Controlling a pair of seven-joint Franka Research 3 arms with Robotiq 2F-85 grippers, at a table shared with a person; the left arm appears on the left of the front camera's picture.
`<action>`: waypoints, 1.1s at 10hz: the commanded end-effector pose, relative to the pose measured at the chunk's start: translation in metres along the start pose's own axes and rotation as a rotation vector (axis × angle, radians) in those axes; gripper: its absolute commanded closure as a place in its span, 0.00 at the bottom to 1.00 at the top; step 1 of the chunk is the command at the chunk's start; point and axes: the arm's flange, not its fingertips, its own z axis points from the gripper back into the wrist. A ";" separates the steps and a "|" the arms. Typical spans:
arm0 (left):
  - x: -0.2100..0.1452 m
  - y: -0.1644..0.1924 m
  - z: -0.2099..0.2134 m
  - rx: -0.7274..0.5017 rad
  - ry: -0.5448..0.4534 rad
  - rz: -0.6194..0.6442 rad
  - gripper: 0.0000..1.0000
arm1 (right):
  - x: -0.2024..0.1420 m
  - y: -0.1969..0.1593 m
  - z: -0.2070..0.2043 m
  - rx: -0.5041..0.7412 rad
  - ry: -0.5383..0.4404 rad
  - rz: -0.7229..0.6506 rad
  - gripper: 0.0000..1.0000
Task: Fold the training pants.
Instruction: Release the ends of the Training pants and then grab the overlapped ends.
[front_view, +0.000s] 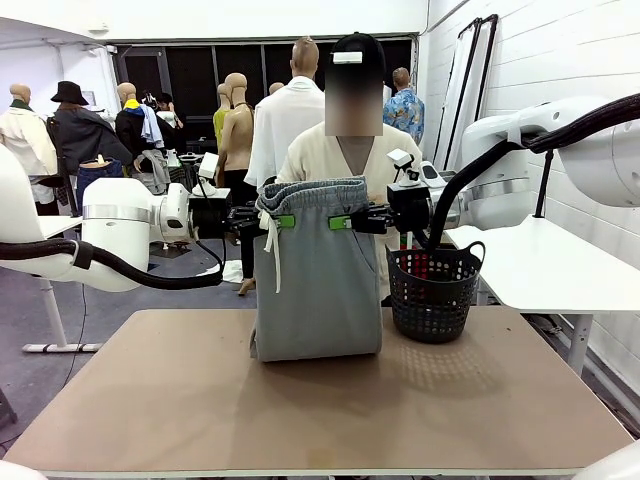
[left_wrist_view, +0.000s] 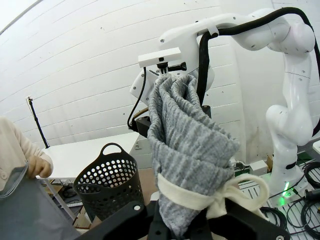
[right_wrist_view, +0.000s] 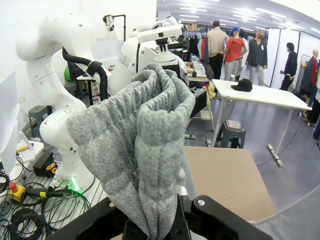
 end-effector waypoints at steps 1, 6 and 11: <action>0.002 -0.001 0.000 0.000 -0.001 -0.016 1.00 | 0.001 0.000 -0.001 0.001 -0.008 0.000 1.00; 0.002 -0.001 0.000 0.000 -0.001 -0.016 1.00 | 0.001 0.000 -0.001 0.001 -0.008 0.000 1.00; 0.002 -0.001 0.000 0.000 -0.001 -0.016 1.00 | 0.001 0.000 -0.001 0.001 -0.008 0.000 1.00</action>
